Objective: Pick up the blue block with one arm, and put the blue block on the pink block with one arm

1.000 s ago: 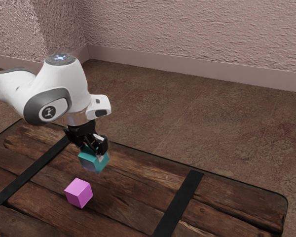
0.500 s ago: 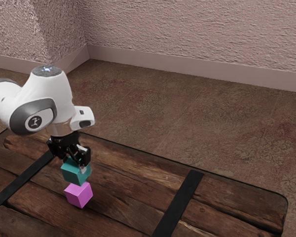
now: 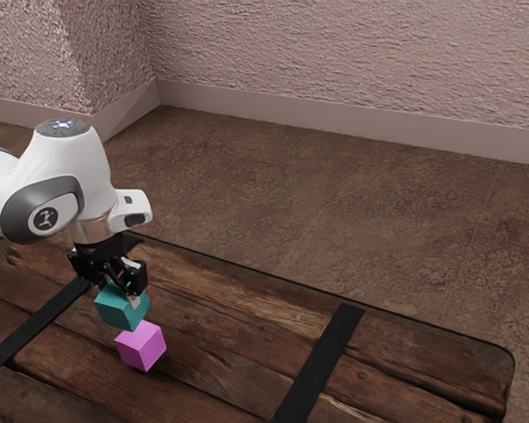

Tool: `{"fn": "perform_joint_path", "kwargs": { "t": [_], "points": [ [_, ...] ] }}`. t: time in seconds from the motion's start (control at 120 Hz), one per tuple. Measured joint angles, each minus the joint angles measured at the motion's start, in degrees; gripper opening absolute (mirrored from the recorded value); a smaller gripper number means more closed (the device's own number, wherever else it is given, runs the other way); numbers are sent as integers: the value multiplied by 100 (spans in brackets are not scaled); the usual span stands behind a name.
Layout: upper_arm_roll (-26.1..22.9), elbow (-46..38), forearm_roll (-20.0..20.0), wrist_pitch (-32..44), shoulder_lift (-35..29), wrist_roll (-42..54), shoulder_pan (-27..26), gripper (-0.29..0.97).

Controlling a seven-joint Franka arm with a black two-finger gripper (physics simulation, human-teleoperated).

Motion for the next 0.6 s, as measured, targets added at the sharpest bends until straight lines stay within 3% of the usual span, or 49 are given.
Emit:
{"fn": "perform_joint_path", "kwargs": {
  "t": [0.417,0.6],
  "points": [
    [0,44,11,217,59,153,88,20],
    [0,46,-62,245,59,282,89,41]
  ]
}}
